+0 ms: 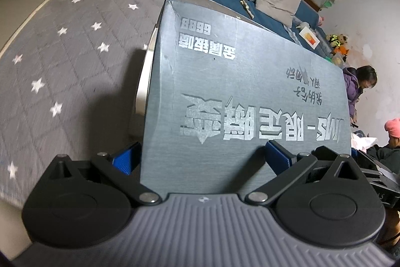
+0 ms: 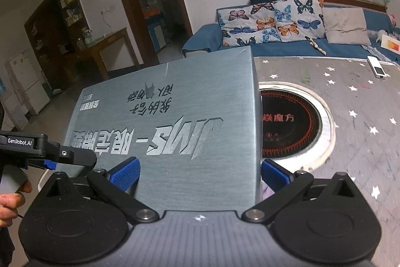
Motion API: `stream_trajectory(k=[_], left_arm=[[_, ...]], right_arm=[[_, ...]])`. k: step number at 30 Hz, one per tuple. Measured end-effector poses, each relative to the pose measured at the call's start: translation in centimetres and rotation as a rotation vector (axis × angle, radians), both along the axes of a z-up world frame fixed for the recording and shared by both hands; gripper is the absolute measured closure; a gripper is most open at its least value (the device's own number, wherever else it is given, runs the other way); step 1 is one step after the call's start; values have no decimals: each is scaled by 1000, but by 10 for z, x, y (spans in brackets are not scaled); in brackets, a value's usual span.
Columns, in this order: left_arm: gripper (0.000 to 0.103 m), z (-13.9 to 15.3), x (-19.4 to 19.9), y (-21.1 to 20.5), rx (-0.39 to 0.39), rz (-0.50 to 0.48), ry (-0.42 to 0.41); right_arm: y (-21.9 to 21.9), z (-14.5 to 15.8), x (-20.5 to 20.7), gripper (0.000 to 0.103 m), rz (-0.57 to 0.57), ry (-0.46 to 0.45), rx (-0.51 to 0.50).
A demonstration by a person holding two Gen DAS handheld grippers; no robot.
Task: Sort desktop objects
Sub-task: 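Lower the dark grey lid over the white box walls with both tools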
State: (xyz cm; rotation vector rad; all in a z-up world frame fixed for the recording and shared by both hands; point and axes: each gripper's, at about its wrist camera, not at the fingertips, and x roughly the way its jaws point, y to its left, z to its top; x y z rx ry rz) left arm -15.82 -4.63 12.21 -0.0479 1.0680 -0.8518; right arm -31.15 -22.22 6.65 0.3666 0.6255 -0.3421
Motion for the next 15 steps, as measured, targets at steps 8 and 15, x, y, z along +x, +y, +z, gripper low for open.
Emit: stream_trajectory(k=[8, 15], left_arm=[[0, 1, 23, -24, 35, -7, -1], [0, 1, 42, -45, 66, -14, -2]], right_arm=[[-35, -5, 34, 0, -12, 16, 54], [-58, -11, 52, 0, -23, 27, 106]])
